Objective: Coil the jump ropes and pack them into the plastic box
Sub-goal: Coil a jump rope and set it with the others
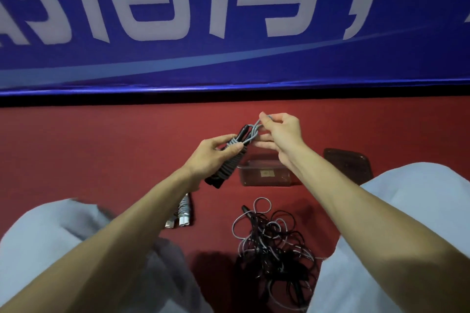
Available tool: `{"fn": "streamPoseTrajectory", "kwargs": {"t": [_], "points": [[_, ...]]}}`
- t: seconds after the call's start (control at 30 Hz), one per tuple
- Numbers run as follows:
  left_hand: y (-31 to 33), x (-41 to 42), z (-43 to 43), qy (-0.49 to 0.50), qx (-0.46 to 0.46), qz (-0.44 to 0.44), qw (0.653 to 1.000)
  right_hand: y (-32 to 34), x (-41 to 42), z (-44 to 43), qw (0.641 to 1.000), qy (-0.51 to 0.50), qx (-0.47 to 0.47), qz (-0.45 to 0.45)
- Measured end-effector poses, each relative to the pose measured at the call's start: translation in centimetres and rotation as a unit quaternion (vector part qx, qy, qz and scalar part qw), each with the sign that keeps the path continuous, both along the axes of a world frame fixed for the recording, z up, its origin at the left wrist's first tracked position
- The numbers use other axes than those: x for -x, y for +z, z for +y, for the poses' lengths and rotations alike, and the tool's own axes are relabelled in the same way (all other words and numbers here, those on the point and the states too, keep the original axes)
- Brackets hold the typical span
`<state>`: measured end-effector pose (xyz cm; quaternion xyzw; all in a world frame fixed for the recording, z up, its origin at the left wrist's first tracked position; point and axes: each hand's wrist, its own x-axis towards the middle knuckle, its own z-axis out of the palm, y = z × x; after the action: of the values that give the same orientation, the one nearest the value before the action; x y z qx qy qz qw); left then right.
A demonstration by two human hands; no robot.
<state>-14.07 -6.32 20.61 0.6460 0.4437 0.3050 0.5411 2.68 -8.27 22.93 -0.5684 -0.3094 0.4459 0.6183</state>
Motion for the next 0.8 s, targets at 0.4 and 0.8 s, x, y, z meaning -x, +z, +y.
{"fn": "streamPoseTrajectory", "kwargs": {"t": [0.4, 0.8], "points": [[-9.8, 7.5, 7.8, 0.039, 0.161, 0.081, 0.983, -11.0, 6.1, 9.6, 0.990, 0.100, 0.102, 0.021], [-24.2, 11.5, 13.1, 0.196, 0.194, 0.253, 0.927, -25.6, 6.5, 15.3, 0.937, 0.237, 0.230, -0.111]]}}
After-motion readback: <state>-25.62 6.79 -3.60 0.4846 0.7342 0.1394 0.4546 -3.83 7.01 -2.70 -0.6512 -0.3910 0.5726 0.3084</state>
